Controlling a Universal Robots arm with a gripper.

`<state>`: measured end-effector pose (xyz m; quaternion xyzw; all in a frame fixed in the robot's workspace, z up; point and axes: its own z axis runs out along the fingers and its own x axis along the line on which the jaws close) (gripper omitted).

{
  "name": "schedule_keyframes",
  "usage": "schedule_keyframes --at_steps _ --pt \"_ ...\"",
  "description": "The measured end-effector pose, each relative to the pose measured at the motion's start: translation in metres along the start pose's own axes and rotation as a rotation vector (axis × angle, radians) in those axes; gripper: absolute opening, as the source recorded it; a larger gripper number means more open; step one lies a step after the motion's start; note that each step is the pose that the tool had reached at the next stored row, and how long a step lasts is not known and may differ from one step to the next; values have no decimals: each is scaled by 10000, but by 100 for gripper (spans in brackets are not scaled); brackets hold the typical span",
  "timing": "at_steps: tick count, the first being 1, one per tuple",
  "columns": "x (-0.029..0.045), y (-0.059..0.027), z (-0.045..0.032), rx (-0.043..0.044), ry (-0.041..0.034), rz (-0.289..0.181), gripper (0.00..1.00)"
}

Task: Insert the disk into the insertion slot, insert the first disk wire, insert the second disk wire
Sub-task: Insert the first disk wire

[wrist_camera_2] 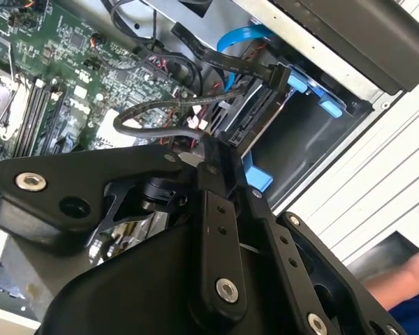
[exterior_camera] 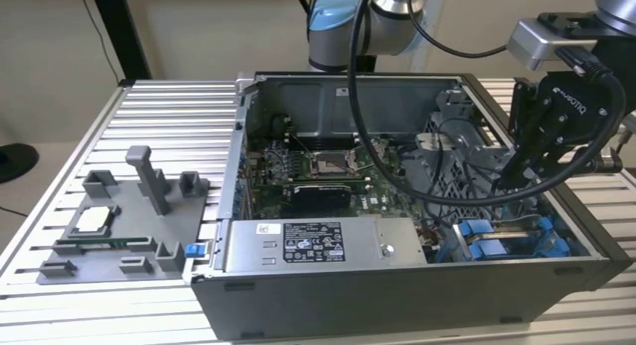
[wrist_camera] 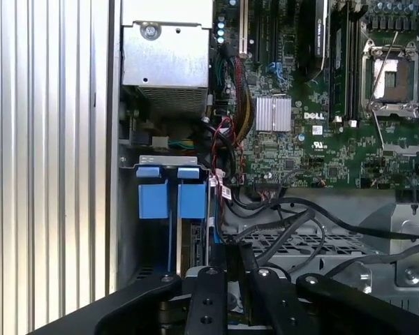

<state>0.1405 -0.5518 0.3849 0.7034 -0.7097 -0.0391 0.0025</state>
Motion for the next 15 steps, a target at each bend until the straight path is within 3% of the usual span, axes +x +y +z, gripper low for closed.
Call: schedule_keyframes --at_steps 8,15 --pt "1 -20 14 -2 18 -11 0" --pt "14 -116 86 -11 20 -11 0"
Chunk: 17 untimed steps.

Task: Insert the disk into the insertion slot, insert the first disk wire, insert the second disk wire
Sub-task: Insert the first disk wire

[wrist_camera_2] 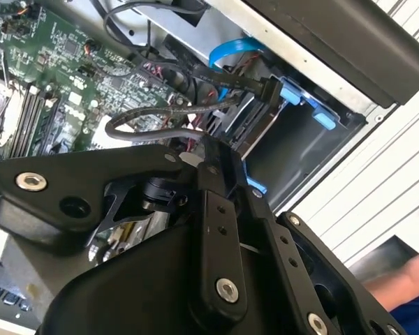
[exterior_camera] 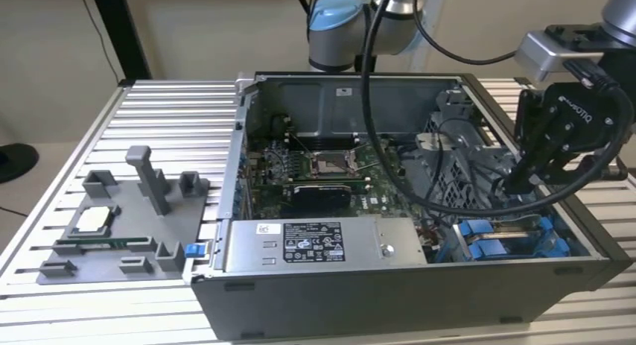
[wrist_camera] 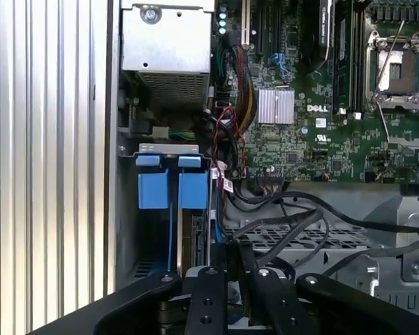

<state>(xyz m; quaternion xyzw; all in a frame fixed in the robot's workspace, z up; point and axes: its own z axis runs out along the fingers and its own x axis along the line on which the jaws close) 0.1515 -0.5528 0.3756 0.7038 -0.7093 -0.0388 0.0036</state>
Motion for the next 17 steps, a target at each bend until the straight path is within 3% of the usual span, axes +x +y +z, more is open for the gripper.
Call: schedule_keyframes --at_steps 9,17 --pt "13 -101 141 -11 1 0 0" --pt "15 -121 191 -10 7 -1 0"
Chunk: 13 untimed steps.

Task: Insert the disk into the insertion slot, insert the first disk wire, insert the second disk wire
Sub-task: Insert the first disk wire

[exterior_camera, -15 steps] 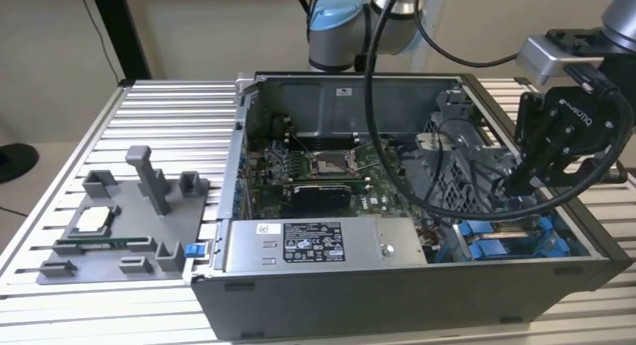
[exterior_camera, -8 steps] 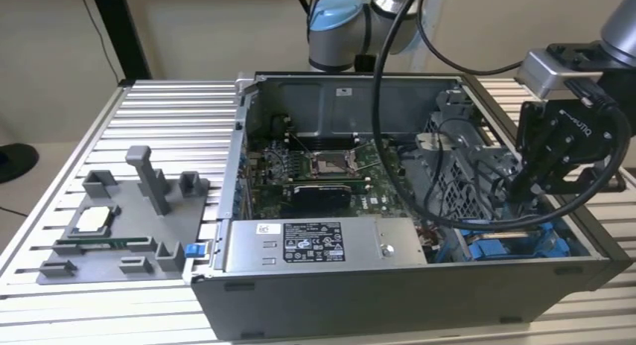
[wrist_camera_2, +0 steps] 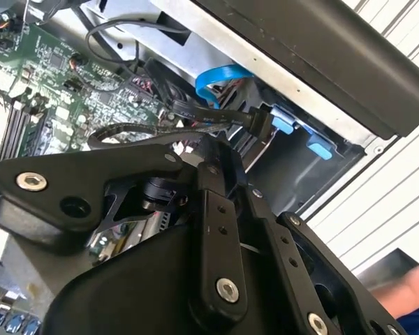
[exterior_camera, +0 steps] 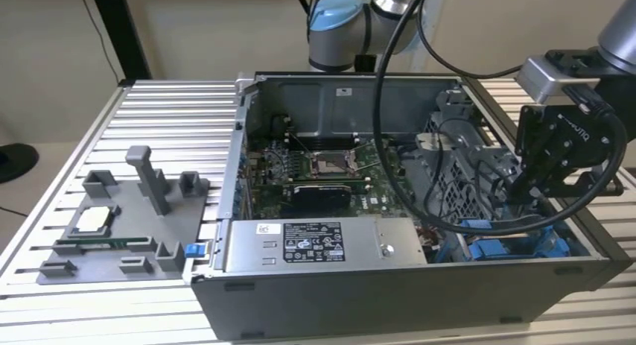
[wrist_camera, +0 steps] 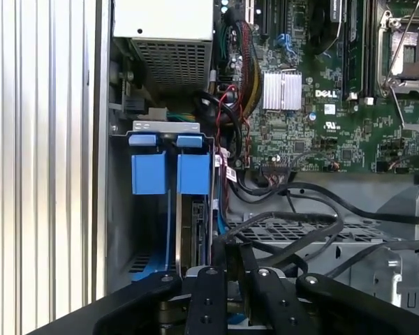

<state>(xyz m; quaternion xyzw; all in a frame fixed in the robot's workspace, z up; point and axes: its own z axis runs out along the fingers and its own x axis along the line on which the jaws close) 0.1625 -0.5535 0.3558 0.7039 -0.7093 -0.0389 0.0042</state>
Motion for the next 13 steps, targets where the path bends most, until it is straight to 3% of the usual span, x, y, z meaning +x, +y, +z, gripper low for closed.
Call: schedule_keyframes --at_steps 7,13 --pt "1 -1 20 0 -5 0 0" --pt "4 -6 97 1 122 8 0"
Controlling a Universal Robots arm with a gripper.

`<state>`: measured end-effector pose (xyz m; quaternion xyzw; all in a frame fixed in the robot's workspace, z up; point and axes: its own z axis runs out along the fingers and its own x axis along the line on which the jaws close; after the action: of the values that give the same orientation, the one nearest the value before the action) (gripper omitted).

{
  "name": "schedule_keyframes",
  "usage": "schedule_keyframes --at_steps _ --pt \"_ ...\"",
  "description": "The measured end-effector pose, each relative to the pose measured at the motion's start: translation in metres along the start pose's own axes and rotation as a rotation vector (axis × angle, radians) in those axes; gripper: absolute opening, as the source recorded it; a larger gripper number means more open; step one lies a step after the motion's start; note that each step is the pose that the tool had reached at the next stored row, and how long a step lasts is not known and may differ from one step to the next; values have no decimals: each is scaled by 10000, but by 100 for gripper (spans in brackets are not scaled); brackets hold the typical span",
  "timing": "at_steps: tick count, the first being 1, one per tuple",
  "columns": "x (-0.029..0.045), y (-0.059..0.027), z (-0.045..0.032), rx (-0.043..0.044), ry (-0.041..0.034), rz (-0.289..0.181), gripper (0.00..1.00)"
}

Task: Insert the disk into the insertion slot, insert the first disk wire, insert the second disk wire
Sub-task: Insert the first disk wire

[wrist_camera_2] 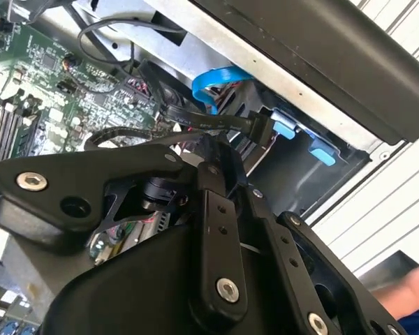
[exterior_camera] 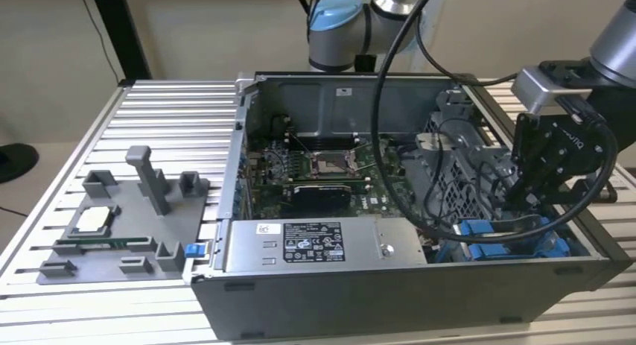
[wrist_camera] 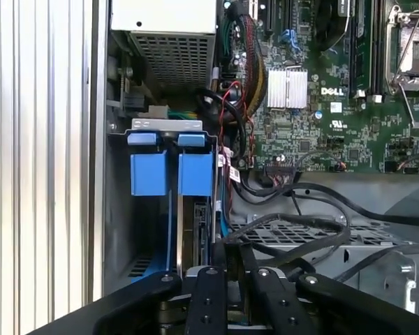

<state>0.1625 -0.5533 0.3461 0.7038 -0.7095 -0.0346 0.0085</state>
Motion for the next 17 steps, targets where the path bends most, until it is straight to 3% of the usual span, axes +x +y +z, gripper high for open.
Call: schedule_keyframes --at_steps 6,13,17 --pt "-4 7 -123 -46 15 3 0" --pt "11 4 -126 -74 346 25 0" --pt "25 -8 -123 -83 401 29 0"
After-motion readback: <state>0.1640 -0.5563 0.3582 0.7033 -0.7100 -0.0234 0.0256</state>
